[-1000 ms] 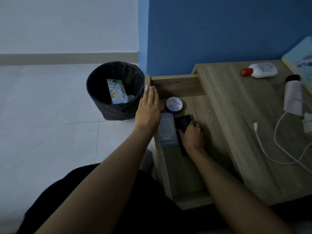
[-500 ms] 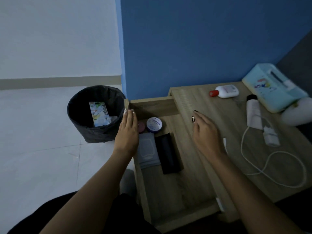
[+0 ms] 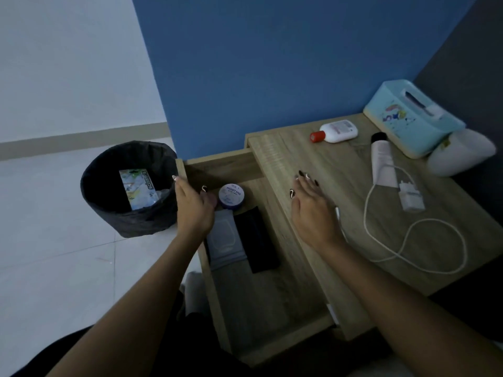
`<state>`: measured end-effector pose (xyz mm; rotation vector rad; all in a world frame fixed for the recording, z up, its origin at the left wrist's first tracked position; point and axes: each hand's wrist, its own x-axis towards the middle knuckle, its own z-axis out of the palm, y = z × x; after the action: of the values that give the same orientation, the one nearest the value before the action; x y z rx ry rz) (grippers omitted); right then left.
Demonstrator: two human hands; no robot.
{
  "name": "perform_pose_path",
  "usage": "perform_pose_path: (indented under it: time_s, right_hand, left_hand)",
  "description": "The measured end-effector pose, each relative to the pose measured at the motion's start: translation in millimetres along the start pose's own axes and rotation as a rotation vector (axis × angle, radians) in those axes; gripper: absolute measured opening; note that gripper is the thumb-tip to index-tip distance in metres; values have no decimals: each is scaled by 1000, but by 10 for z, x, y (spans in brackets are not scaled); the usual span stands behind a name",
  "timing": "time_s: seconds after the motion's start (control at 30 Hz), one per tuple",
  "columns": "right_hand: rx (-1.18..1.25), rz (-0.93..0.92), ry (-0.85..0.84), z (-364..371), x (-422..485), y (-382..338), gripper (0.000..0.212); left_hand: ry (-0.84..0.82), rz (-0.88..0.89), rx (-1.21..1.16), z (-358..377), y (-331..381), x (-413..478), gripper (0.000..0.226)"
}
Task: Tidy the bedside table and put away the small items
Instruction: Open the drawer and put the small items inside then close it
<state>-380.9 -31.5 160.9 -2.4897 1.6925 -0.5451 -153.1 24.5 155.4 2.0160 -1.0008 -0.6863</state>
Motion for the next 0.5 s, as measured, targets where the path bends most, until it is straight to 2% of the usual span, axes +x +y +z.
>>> perform_pose_path:
  time_s: [0.5]
  right_hand:
    - [-6,1,-1,42,8,-15,50]
  left_hand:
    - [-26,58,-51,673,427,-17,69]
